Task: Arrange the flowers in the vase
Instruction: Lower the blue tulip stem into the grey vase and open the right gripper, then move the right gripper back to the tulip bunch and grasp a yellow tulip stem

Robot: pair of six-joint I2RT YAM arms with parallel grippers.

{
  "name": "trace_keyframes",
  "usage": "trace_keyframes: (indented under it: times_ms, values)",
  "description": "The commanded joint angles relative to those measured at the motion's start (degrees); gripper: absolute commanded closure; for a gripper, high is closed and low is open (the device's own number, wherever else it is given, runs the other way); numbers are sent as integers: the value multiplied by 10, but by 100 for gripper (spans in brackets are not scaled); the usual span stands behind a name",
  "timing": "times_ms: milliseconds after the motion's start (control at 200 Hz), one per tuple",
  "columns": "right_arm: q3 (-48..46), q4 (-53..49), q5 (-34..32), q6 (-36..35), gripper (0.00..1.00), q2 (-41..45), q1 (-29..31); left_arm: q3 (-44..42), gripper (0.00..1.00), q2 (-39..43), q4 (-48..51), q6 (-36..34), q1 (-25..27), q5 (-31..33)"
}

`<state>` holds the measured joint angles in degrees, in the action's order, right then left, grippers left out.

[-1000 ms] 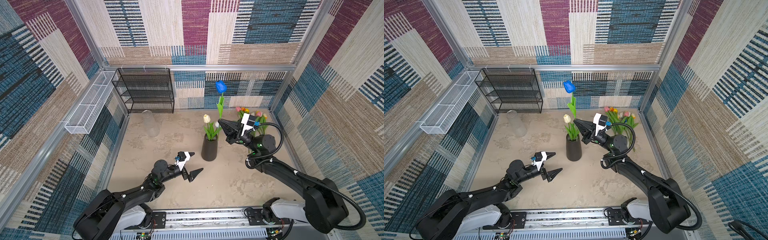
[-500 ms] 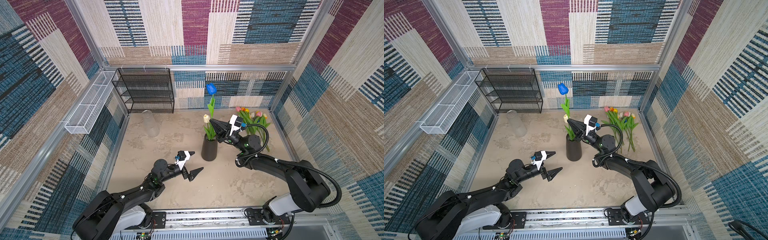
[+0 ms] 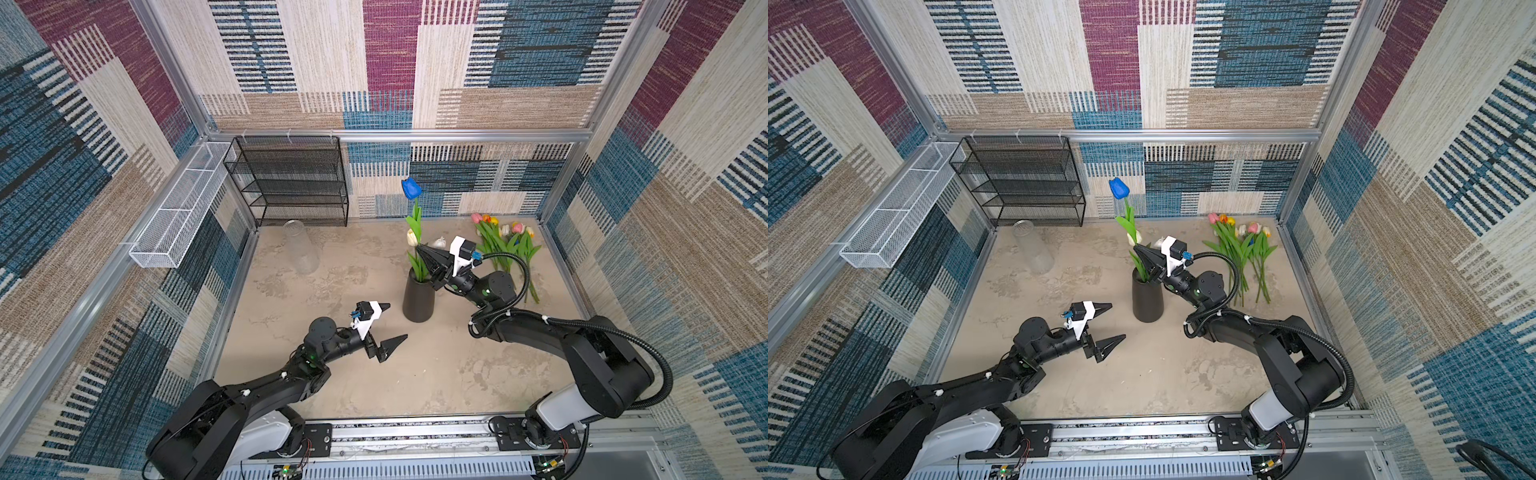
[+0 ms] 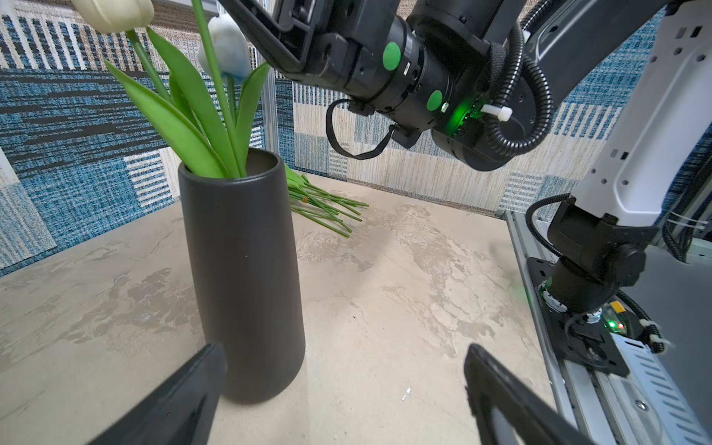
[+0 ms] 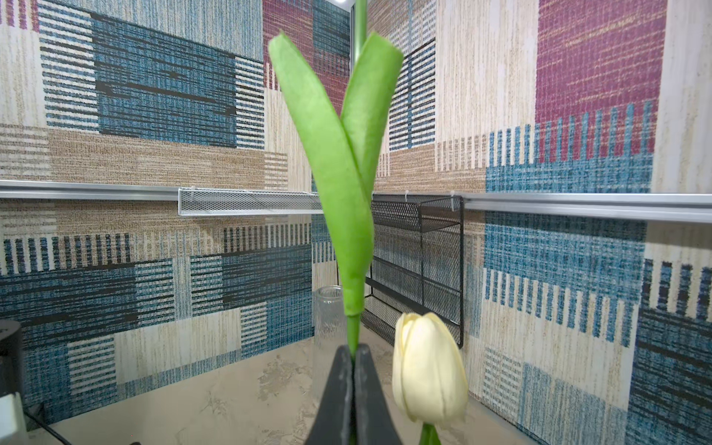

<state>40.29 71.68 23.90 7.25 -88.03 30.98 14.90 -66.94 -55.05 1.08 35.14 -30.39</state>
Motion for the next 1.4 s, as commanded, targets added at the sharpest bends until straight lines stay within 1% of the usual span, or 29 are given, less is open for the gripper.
trace_keyframes:
  times_ms: [0, 321, 566, 611, 686, 796, 832, 862, 882, 977, 1027, 1107, 1212, 1267, 1302, 1357, 1393]
  values:
    - [-8, 2, 4, -5, 100, 0, 2, 6, 1, 0, -3, -11, 0, -10]
    - [-44, -35, -3, -24, 100, 15, 2, 7, 1, 1, 1, -10, 0, -12]
    - [-68, -46, -21, -33, 96, 19, 2, 8, 1, 2, 5, -11, 0, -10]
    - [-69, -51, -22, -37, 92, 22, 2, 8, 1, 1, 4, -11, 0, -10]
    - [-71, -57, -25, -42, 80, 28, 2, 8, 1, -1, 2, -10, 0, -11]
    - [-75, -67, -35, -50, 79, 43, 2, 8, 1, 0, 2, -9, 0, -12]
    - [-76, -72, -37, -54, 75, 47, 2, 8, 1, 1, 2, -9, 0, -12]
    - [-77, -75, -38, -56, 70, 52, 2, 8, 1, 1, 3, -9, 1, -12]
    - [-77, -78, -39, -58, 68, 56, 2, 8, 1, 1, 3, -9, 1, -11]
    - [-79, -88, -47, -63, 66, 76, 2, 9, 1, 1, 3, -9, 0, -12]
    - [-79, -97, -46, -65, 63, 93, 2, 9, 1, 1, 3, -9, 1, -11]
    - [-73, -120, -48, -70, 62, 129, 2, 8, 1, 1, 4, -10, 0, -10]
    - [-66, -157, -78, -82, 59, 182, 2, 8, 1, 1, 3, -9, 1, -10]
    - [-52, -197, -117, -89, 59, 209, 2, 8, 0, -2, 2, -9, 1, -9]
    - [-48, -210, -144, -91, 57, 225, 2, 8, 1, -4, 1, -9, 1, -9]
    - [-40, -235, -213, -88, 57, 243, 0, 8, 1, -7, -2, -8, 1, -9]
    - [-26, -265, -254, -77, 60, 249, -10, 9, 1, -8, -4, -7, 1, -10]
